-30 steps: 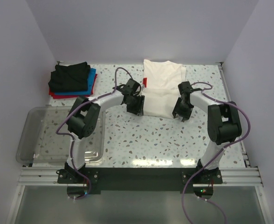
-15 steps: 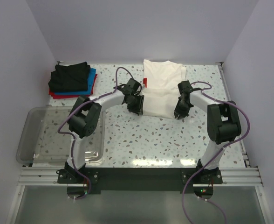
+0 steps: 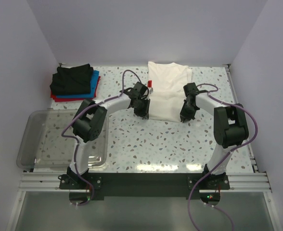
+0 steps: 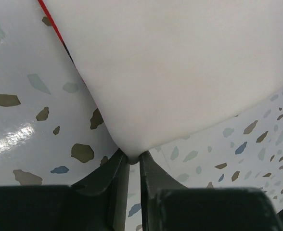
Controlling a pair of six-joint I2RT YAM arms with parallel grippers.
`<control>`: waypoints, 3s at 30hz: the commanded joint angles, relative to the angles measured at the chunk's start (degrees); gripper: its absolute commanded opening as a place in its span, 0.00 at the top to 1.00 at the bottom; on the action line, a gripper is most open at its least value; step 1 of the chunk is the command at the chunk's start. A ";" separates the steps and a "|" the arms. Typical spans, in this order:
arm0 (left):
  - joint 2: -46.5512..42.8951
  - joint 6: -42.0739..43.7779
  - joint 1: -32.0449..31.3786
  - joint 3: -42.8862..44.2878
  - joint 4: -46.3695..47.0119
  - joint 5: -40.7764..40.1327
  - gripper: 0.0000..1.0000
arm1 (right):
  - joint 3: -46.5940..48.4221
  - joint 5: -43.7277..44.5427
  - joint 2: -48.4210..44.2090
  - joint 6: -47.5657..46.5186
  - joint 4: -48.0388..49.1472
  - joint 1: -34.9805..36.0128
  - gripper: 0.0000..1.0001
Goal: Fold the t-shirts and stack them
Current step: Fold the tshirt
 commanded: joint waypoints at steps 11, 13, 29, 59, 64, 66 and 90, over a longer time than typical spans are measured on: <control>-1.51 4.86 -0.18 -0.12 -1.67 -2.03 1.00 | 0.49 2.35 -0.90 -3.22 -3.66 -0.06 1.00; -2.48 7.67 -0.26 -1.34 -1.41 -0.11 1.00 | -0.04 2.79 -2.30 -3.84 -4.36 -0.06 1.00; -15.57 14.45 -1.32 -8.46 -6.15 11.94 1.00 | -6.90 3.76 -18.91 -9.73 -19.55 0.11 1.00; -22.37 4.08 -2.46 -1.71 -17.22 13.89 1.00 | -4.27 -0.37 -39.40 -3.93 -40.50 2.05 1.00; -17.70 3.55 -0.62 6.46 -15.91 12.30 1.00 | 0.29 2.09 -33.53 -2.97 -35.57 1.87 1.00; -14.54 4.08 -0.09 10.58 -16.34 12.30 1.00 | 1.88 2.88 -31.50 -2.97 -33.38 1.70 1.00; 2.43 5.84 6.33 28.96 -15.65 13.44 1.00 | 20.25 3.85 -9.96 -7.27 -23.44 -3.40 1.00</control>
